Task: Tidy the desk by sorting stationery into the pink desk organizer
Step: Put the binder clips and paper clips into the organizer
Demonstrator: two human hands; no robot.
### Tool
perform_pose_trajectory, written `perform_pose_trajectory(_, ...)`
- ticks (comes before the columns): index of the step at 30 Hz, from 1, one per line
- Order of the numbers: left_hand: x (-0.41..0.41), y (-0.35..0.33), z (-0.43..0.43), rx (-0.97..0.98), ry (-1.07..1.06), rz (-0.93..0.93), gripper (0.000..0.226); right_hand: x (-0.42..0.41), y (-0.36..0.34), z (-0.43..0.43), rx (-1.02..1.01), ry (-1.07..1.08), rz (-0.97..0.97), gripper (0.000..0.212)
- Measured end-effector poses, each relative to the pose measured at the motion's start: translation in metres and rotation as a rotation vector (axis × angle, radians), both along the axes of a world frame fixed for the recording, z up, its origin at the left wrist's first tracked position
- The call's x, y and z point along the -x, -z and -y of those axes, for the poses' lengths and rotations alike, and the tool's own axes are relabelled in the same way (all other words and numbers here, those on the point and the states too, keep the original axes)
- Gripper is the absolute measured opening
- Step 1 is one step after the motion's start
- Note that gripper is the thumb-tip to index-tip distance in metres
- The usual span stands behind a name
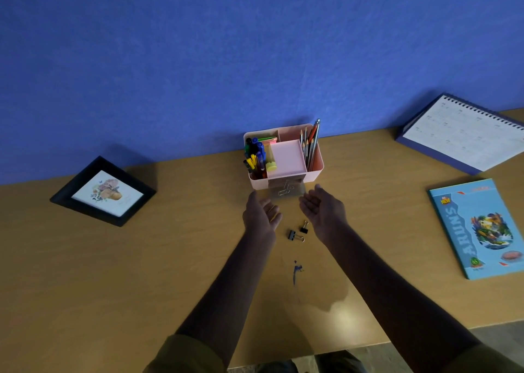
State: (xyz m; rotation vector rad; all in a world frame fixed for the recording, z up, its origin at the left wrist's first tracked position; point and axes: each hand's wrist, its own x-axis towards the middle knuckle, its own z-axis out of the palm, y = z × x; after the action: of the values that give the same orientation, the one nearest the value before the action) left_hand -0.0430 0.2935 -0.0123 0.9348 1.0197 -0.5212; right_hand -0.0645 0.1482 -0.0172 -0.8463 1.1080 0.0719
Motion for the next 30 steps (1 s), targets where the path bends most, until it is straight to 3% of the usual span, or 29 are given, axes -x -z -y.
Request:
perform_pose_trajectory(11, -0.025, -0.003, 0.008, 0.092, -0.037, 0.032, 0.062, -0.033, -0.012, -0.007, -0.047, 0.053, -0.016, 0.019)
perform_pose_trajectory(19, -0.031, -0.005, 0.008, 0.087, 0.037, 0.015, 0.036, -0.037, 0.002, -0.001, 0.046, -0.098, -0.055, 0.018)
perform_pose_trajectory(22, -0.029, -0.008, 0.005, 0.094, 0.078, 0.046, 0.037, -0.036, 0.002, -0.002, -0.093, -0.106, -0.005, 0.016)
perform_pose_trajectory(26, -0.027, -0.006, 0.001, 0.143, 0.071, 0.037, 0.04, -0.035, 0.001, -0.002, -0.351, 0.098, 0.095, 0.029)
perform_pose_trajectory(30, -0.026, -0.004, -0.001, 0.136, 0.128, 0.055, 0.039, -0.033, -0.003, -0.009, -0.324, 0.131, 0.069, 0.027)
